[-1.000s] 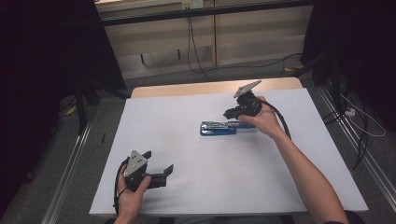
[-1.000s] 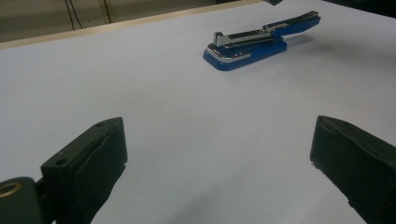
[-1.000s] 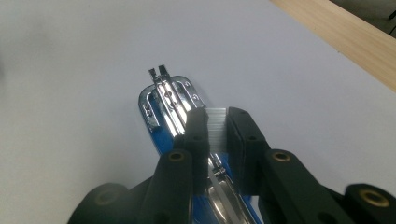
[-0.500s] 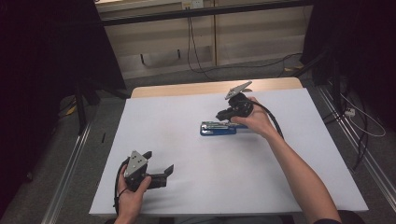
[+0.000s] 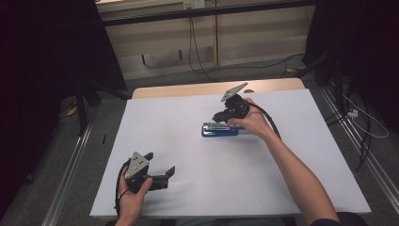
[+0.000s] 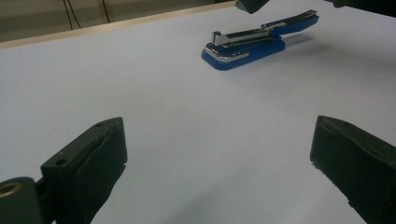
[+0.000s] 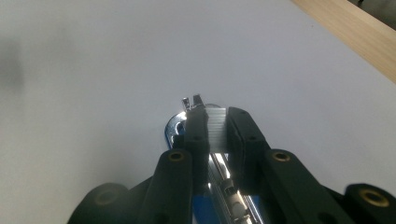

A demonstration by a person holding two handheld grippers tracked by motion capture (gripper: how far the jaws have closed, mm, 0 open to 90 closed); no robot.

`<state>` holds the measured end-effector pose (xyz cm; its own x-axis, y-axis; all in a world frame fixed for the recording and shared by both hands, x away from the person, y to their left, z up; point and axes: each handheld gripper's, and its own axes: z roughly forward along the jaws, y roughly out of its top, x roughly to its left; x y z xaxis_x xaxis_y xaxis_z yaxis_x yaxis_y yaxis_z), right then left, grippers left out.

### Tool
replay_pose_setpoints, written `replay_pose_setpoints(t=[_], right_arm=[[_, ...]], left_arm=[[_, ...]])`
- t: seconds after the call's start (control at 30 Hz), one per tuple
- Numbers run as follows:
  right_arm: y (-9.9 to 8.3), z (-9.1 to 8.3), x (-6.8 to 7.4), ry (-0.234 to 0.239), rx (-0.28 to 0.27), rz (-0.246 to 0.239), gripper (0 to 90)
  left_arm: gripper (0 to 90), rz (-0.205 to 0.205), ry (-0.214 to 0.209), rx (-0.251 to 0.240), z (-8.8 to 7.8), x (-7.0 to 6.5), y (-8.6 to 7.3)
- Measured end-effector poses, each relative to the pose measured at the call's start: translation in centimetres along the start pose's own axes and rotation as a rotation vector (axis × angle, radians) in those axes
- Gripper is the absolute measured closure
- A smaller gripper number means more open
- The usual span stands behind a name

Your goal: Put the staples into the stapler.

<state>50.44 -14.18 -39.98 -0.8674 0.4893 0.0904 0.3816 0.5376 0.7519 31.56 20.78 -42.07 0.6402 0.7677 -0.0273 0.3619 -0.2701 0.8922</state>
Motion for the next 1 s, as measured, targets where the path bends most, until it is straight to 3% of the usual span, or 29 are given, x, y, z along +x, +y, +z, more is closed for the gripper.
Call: replay_pose_setpoints(t=[1.0], right_arm=[[1.4, 1.9, 0.8, 0.021, -0.026, -0.018, 79.4]], left_arm=[[4.1, 0.000, -0.004, 0.001, 0.0, 0.0, 0.0]])
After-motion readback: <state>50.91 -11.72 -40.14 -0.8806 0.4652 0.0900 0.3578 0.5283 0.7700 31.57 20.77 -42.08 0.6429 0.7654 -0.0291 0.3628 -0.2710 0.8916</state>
